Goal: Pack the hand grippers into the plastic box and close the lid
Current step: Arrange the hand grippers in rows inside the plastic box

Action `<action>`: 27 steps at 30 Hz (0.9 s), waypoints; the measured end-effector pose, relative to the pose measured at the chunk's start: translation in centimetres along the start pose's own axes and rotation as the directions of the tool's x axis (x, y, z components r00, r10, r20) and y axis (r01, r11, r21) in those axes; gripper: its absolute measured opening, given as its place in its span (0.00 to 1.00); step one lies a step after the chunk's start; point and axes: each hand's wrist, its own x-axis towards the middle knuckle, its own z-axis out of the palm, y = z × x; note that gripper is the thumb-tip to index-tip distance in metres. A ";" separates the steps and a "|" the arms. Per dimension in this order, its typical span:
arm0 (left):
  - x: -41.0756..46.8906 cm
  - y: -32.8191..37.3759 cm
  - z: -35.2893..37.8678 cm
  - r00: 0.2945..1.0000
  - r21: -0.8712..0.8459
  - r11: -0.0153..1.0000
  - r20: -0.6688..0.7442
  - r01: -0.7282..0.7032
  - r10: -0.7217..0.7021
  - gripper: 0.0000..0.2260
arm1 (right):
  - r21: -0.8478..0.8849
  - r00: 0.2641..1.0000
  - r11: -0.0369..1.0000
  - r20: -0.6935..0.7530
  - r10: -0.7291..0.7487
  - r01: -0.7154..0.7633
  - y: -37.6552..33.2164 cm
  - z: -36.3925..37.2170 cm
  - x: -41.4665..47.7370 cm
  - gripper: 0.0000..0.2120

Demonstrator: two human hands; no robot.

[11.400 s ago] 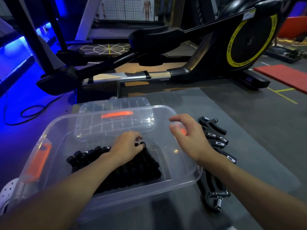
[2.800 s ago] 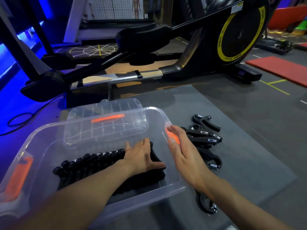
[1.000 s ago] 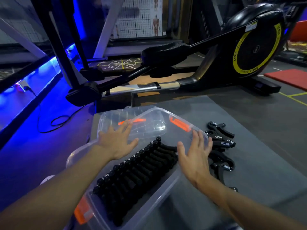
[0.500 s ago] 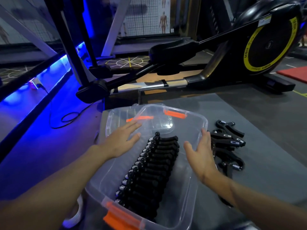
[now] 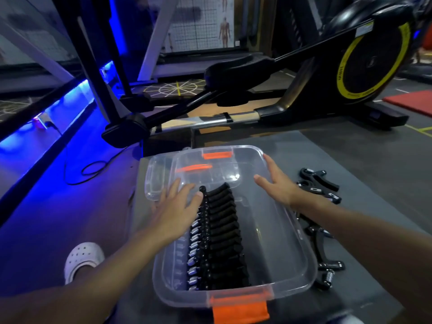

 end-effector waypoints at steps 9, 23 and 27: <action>0.7 10.0 1.4 0.903 0.006 0.904 0.050 -0.427 0.427 0.31 | 0.064 0.941 0.967 -0.226 0.253 -0.245 7.1 -4.4 -1.4 0.28; 3.3 14.6 6.4 0.838 0.084 0.846 0.219 -0.527 0.500 0.34 | -0.396 0.954 0.868 -0.124 0.272 -0.299 19.1 -4.8 -1.9 0.48; 3.4 14.8 6.5 0.845 0.058 0.854 0.193 -0.518 0.499 0.33 | -0.421 0.966 0.869 -0.120 0.231 -0.260 20.1 -4.7 -2.2 0.44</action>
